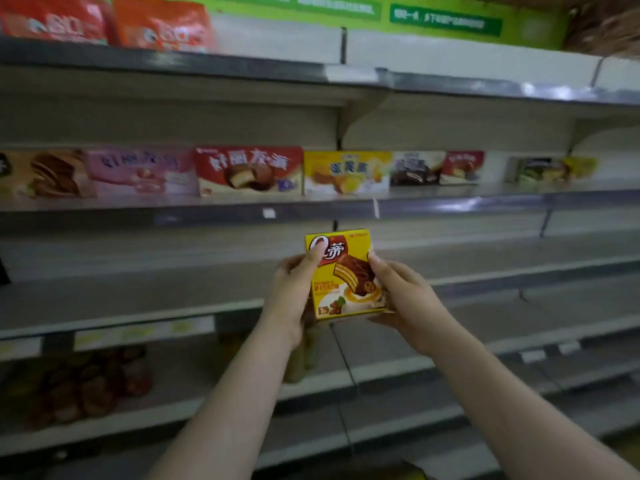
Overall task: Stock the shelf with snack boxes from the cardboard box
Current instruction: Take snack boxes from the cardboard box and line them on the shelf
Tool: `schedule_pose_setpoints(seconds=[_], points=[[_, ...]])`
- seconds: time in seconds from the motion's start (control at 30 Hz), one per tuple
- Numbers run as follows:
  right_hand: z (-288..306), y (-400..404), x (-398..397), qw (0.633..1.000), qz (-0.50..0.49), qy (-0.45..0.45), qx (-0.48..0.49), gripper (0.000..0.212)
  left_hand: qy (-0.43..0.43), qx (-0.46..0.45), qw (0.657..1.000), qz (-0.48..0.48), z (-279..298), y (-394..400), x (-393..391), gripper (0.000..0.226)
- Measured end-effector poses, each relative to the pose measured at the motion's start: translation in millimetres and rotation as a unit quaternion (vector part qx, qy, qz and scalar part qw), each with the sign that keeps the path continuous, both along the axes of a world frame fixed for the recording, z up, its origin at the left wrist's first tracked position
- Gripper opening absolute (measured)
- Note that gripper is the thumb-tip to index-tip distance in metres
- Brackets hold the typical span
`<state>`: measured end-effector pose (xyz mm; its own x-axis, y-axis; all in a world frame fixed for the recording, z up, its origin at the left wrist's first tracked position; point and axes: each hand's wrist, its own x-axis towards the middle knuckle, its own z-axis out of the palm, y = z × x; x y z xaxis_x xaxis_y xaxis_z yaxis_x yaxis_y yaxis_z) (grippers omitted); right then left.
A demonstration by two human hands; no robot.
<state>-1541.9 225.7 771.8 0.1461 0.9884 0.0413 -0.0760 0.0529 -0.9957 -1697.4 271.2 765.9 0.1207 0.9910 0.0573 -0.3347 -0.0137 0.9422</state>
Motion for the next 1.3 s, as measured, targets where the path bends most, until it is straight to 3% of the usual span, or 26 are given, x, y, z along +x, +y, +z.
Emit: schedule_pose_setpoints(seconds=[0.17, 0.23, 0.3, 0.4, 0.47, 0.57, 0.67, 0.73, 0.8, 0.93, 1.03, 1.17, 1.3], points=[[-53, -98, 86, 0.989, -0.127, 0.073, -0.029, 0.056, -0.007, -0.025, 0.987, -0.159, -53, -72, 95, 0.053], [-63, -136, 120, 0.975, -0.197, 0.1, -0.02, 0.064, 0.027, -0.033, 0.979, -0.198, -63, -97, 135, 0.053], [-72, -175, 159, 0.959, -0.276, 0.071, 0.004, 0.073, 0.093, -0.036, 0.966, -0.239, -70, -124, 186, 0.049], [-78, -205, 196, 0.914, -0.375, -0.146, 0.052, 0.064, 0.138, -0.076, 0.945, -0.287, -71, -141, 233, 0.037], [-83, -222, 226, 0.84, -0.422, -0.327, 0.097, 0.061, 0.115, -0.12, 0.921, -0.353, -64, -152, 269, 0.053], [-103, -232, 270, 0.696, -0.425, -0.553, 0.172, 0.061, 0.072, -0.142, 0.895, -0.415, -53, -157, 316, 0.073], [-120, -239, 316, 0.613, -0.414, -0.637, 0.214, 0.048, 0.086, -0.107, 0.885, -0.445, -49, -161, 365, 0.052], [-124, -240, 352, 0.597, -0.402, -0.659, 0.216, 0.042, 0.079, -0.098, 0.88, -0.459, -51, -161, 401, 0.031], [-122, -237, 395, 0.589, -0.392, -0.671, 0.221, 0.038, 0.05, -0.1, 0.881, -0.46, -58, -152, 442, 0.027], [-109, -211, 467, 0.594, -0.373, -0.672, 0.238, 0.038, 0.004, -0.082, 0.882, -0.463, -60, -122, 509, 0.03], [-87, -177, 516, 0.628, -0.377, -0.639, 0.238, 0.037, -0.018, -0.079, 0.894, -0.442, -46, -86, 561, 0.03], [-46, -142, 565, 0.755, -0.402, -0.473, 0.211, 0.053, -0.029, -0.041, 0.9, -0.433, -19, -40, 617, 0.062], [-12, -116, 617, 0.877, -0.38, -0.236, 0.177, 0.07, -0.055, -0.025, 0.903, -0.425, 8, -12, 664, 0.067]])
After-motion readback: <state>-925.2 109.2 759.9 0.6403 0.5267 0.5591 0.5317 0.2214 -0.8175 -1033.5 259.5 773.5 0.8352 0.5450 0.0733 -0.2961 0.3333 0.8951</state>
